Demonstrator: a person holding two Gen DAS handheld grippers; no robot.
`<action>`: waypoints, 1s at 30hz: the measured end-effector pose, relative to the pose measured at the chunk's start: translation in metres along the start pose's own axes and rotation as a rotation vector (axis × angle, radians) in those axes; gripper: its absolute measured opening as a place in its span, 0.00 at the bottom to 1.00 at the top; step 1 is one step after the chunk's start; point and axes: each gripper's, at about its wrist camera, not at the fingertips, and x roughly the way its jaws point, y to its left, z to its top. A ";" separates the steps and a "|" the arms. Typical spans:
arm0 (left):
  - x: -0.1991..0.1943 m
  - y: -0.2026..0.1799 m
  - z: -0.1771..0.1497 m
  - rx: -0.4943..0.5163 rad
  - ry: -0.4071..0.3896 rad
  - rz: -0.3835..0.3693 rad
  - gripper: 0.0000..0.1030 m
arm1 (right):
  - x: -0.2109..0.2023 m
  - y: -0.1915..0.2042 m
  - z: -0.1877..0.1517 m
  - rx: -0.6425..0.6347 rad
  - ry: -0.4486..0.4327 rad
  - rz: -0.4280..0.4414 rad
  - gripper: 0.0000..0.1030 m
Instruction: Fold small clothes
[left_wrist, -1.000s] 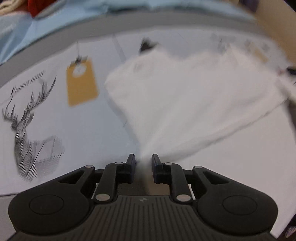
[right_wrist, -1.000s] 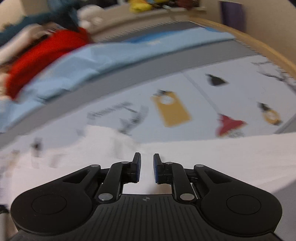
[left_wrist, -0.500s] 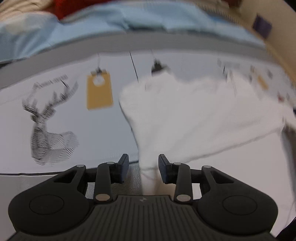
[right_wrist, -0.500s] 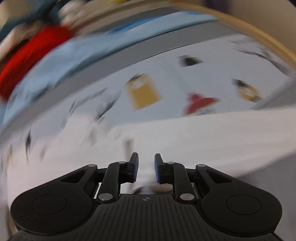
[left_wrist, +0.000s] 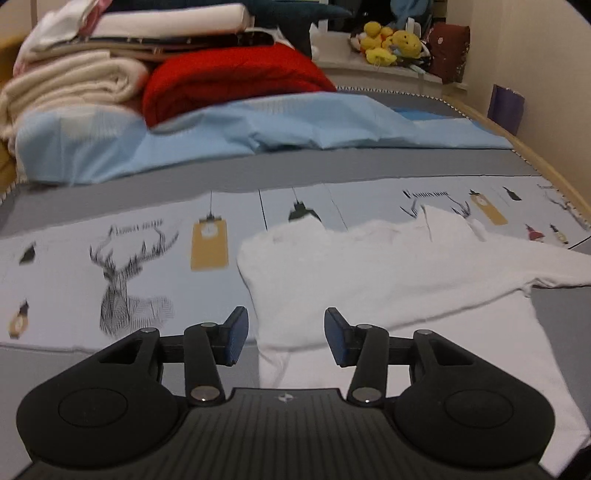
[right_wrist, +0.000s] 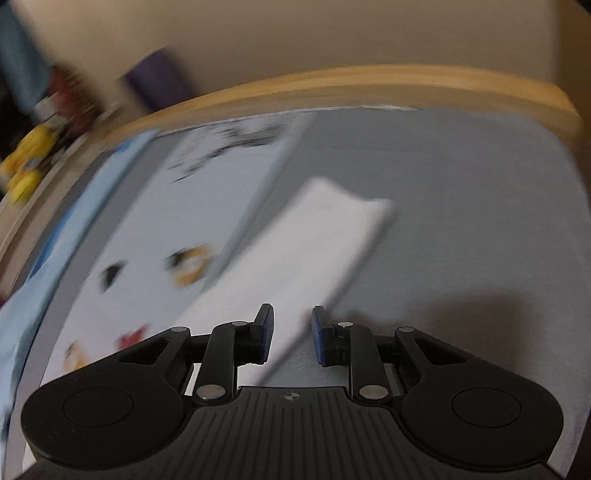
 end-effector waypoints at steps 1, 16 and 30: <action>0.006 0.003 -0.002 -0.011 0.005 0.004 0.49 | 0.007 -0.009 0.002 0.032 -0.004 -0.016 0.23; 0.031 0.023 -0.006 -0.067 0.055 0.025 0.49 | 0.053 -0.034 0.014 0.099 -0.065 0.052 0.02; 0.031 0.038 -0.009 -0.092 0.103 0.009 0.49 | -0.046 0.137 -0.033 -0.314 -0.320 0.230 0.02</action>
